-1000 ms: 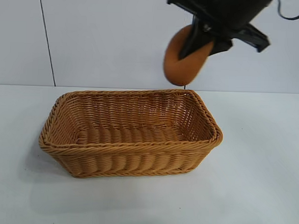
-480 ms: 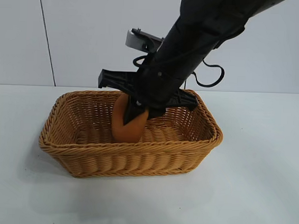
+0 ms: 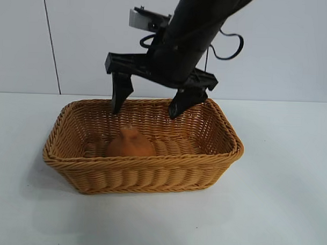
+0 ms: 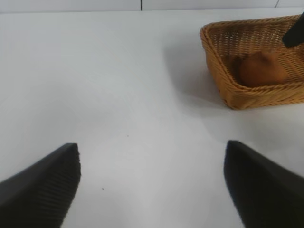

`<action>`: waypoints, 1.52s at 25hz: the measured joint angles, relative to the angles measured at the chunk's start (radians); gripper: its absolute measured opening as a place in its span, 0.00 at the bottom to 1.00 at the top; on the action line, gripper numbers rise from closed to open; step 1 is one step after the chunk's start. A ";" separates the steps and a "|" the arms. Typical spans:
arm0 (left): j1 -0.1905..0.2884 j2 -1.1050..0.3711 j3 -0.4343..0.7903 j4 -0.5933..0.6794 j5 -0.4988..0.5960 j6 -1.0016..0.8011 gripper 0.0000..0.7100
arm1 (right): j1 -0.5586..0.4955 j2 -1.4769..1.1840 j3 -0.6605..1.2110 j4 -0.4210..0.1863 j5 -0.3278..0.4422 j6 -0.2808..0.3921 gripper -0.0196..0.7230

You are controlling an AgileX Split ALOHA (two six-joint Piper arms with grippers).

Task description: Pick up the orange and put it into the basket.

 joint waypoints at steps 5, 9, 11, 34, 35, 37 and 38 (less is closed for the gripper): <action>0.000 0.000 0.000 0.000 0.000 0.000 0.83 | -0.099 -0.007 -0.033 -0.056 0.027 0.036 0.96; 0.000 0.000 0.000 0.000 0.000 0.000 0.83 | -0.248 -0.007 -0.033 -0.057 0.029 0.029 0.96; 0.000 0.000 0.000 0.000 0.000 0.000 0.83 | -0.336 -0.007 -0.033 -0.058 0.036 0.020 0.96; 0.000 0.000 0.000 0.000 0.000 0.000 0.83 | -0.687 -0.393 0.565 0.131 0.060 -0.149 0.96; 0.000 0.000 0.000 0.000 0.000 0.000 0.83 | -0.687 -0.449 0.636 0.131 0.063 -0.151 0.96; 0.000 0.000 0.000 0.000 0.000 0.000 0.83 | -0.687 -0.560 0.762 0.131 0.068 -0.152 0.96; 0.000 0.000 0.000 0.000 0.000 0.000 0.83 | -0.687 -0.623 0.827 0.131 0.068 -0.152 0.96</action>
